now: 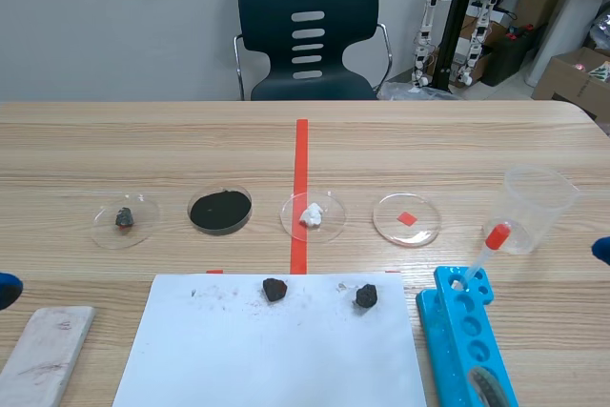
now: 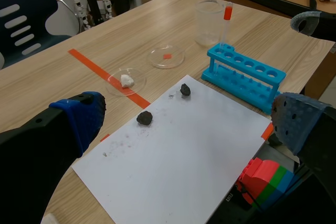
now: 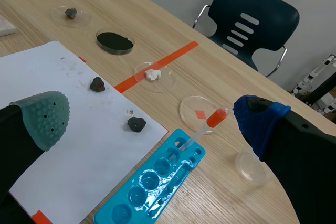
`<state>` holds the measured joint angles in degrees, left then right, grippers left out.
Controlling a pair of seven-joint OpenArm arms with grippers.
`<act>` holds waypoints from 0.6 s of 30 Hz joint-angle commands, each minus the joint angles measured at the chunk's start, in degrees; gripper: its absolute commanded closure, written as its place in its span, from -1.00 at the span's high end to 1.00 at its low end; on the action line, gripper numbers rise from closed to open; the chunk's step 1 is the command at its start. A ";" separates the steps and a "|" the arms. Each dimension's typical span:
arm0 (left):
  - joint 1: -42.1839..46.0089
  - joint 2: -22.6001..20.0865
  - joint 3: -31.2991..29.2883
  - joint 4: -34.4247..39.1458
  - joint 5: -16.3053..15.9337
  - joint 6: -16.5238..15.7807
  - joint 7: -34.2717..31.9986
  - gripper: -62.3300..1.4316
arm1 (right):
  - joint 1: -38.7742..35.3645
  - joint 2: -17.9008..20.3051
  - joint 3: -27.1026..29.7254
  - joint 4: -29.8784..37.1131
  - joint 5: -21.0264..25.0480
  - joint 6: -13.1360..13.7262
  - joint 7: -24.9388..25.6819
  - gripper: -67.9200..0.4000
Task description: Pick up the dropper by the top with the right hand
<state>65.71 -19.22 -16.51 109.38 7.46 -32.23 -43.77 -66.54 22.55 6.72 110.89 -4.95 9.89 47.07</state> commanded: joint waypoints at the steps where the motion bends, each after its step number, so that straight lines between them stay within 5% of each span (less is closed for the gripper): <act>1: -0.17 0.00 0.42 0.74 -0.76 -0.31 -1.01 1.00 | 0.09 -0.02 0.37 0.37 0.59 -0.04 0.68 1.00; 13: -0.17 0.00 0.42 0.74 -0.76 -0.31 -1.01 1.00 | 1.29 -0.02 0.37 0.37 0.61 -0.02 0.00 1.00; 18: -0.17 0.00 0.42 0.74 -0.76 -0.31 -1.01 1.00 | 4.79 -0.02 0.33 0.24 0.61 0.02 -5.95 1.00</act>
<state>65.71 -19.22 -16.51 109.38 7.46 -32.23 -43.77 -63.18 22.52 6.72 110.87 -4.97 10.07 40.95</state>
